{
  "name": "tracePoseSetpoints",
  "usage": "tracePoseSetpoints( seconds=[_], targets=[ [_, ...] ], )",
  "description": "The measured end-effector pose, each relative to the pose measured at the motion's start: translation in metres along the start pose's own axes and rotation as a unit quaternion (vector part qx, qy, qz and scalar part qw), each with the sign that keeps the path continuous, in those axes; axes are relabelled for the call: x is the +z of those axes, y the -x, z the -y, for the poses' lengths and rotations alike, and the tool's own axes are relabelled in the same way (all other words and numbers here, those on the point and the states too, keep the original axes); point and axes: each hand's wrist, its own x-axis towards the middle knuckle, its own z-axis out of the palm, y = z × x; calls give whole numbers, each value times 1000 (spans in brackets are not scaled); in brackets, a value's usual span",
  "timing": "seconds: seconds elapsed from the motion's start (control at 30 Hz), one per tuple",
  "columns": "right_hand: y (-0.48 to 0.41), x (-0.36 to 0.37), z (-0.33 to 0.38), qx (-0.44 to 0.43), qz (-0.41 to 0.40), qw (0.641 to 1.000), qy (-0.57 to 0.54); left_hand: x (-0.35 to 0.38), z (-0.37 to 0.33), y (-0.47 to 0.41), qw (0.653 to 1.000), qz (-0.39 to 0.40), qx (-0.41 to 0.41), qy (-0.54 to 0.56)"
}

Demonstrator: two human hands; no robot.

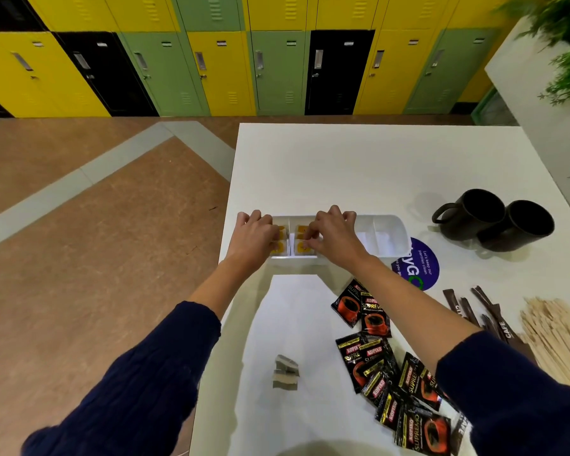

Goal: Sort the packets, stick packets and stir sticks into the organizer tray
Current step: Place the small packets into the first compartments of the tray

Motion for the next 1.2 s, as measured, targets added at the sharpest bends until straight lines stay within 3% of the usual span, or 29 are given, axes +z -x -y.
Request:
tracePoseSetpoints(
  seconds=[0.33, 0.57, 0.7, 0.8, 0.93, 1.2],
  targets=[
    [5, -4, -4, 25, -15, 998, -57, -6, -1, 8, 999, -17, -15, 42],
    [34, -8, 8, 21, -122, 987, -101, -8, -8, 37, 985, -127, -58, 101],
    [67, 1, 21, 1, -123, 987, -104, 2, -16, 70, 978, -148, -57, 139],
    [92, 10, 28, -10, -91, 990, -104, 6, -25, 94, 978, -103, -19, 179],
    [120, 20, 35, -13, -30, 991, -131, 10, -27, 121, 963, 45, 33, 263],
    [164, 34, 43, -26, 72, 978, -193, 24, -29, 175, 915, 146, -14, 375]
  ],
)
